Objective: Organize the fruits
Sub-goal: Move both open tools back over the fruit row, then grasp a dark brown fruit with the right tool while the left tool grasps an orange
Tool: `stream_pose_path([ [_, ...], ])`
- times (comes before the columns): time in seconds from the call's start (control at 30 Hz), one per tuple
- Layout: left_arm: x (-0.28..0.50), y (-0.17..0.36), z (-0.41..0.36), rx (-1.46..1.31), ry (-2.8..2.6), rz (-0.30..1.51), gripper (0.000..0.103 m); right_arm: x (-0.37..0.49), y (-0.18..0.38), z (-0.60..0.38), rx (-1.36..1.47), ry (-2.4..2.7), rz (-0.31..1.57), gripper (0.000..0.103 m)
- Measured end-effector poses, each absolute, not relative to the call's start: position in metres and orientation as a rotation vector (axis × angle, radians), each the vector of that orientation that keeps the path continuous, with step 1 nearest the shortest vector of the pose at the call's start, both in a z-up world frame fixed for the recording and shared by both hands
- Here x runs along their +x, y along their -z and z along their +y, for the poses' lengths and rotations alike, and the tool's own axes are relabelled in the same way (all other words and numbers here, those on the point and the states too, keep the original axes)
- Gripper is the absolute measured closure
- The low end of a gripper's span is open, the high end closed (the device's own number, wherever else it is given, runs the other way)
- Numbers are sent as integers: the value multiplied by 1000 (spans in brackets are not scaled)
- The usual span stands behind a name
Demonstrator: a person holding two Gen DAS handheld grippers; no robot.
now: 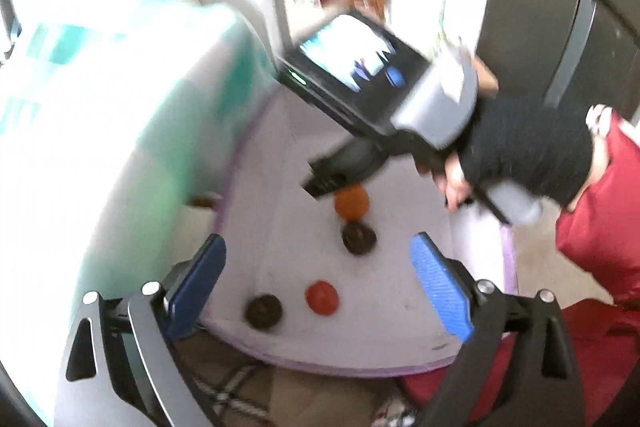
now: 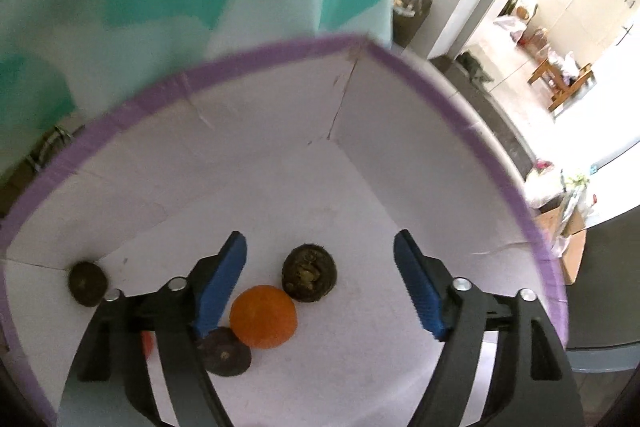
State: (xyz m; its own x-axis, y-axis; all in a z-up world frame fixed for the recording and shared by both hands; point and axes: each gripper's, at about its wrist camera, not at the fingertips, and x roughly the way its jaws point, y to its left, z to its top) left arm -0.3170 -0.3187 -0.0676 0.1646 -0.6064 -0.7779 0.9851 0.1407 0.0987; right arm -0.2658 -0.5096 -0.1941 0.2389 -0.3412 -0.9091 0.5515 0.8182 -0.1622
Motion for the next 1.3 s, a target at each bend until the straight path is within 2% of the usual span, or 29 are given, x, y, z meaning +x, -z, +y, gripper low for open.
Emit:
stream_pose_path([
  [0.13,-290,23,-274,526,1231,591,4,-267,153,-491,148,628,1109,24],
  [0.27,-242,-15,-220,370,1096,530,2,-258,81,-452,53,582,914,23],
  [0.3,-229,-22,-205,333,1041,523,2,-256,64,-442,42,556,846,16],
  [0.4,-176,-37,-156,216,834,537,2,-247,12,-404,36,447,614,11],
  [0.43,-156,-39,-138,179,754,557,2,-243,1,-395,45,402,561,4],
  [0.53,-106,-44,-85,71,605,594,2,-216,-26,-355,69,271,471,5],
  [0.73,-11,-49,6,-35,282,640,2,-105,-35,-303,124,105,574,5],
  [0.87,32,-52,53,-141,160,630,2,-12,-6,-286,78,56,702,5],
  [1.17,41,-38,115,-386,59,648,2,116,34,-249,-50,91,869,7],
  [1.3,35,-43,113,-370,37,639,2,152,50,-245,-104,111,929,26],
])
